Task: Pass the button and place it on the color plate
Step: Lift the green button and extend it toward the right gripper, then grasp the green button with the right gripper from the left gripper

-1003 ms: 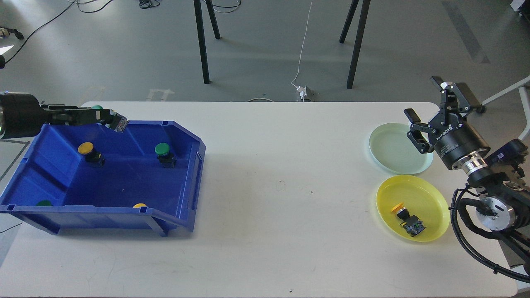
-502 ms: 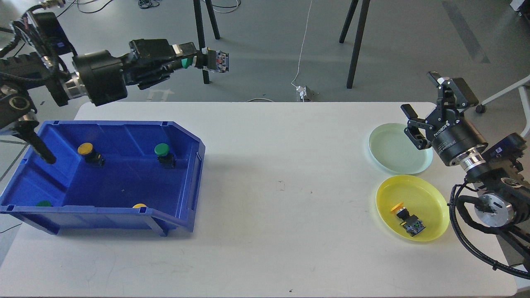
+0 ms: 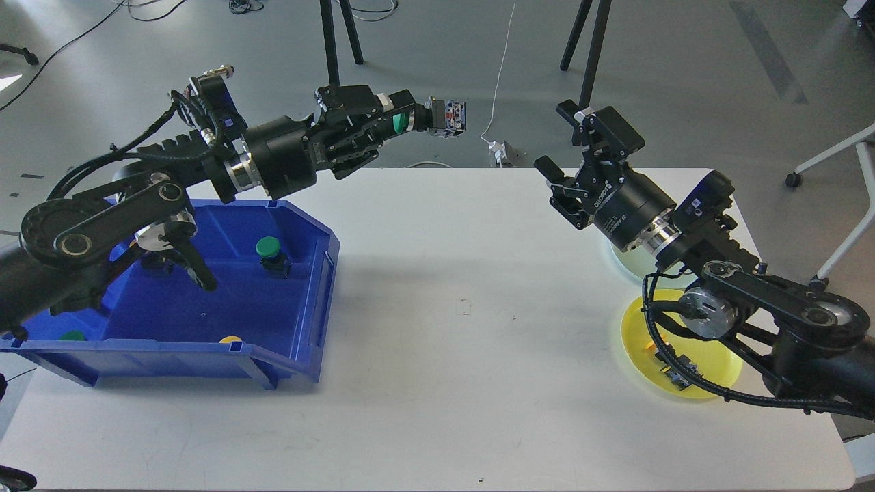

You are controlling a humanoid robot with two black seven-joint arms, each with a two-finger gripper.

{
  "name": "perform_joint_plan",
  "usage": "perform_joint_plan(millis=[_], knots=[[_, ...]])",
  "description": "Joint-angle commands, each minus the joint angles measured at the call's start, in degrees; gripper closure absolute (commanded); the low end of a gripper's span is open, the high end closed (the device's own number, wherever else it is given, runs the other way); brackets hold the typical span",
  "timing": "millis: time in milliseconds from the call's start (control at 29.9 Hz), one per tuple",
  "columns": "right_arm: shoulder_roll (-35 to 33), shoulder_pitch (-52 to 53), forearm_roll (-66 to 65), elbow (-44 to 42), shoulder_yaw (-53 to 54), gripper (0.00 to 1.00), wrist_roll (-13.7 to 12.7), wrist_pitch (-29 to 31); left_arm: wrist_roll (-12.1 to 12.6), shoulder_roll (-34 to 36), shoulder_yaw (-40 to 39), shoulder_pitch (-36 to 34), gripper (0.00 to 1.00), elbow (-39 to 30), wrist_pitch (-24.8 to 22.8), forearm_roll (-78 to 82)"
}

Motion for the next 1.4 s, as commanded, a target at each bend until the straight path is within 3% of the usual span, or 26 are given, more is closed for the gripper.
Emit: perform_joint_plan(millis=[0, 368, 903, 1371], knots=[[4.49, 2.76, 0.0, -2.52, -0.56, 0.03, 0.0, -0.01, 0.0, -0.07, 0.01, 0.02, 0.84, 0.01, 0.0, -0.17], [14.68, 8.65, -4.3, -10.7, -4.33, 0.03, 0.0, -0.8, 0.0, -0.25, 0.01, 0.02, 0.84, 1.06, 0.0, -2.9], [22.51, 10.32, -4.22, -14.04, -3.98, 0.04, 0.0, -3.0, 0.0, -0.25, 0.01, 0.37, 0.84, 1.24, 0.0, -3.69], [22.25, 9.97, -3.87, -13.87, -1.35, 0.06, 0.0, -4.06, 0.0, -0.25, 0.01, 0.55, 0.84, 1.59, 0.0, -5.45]])
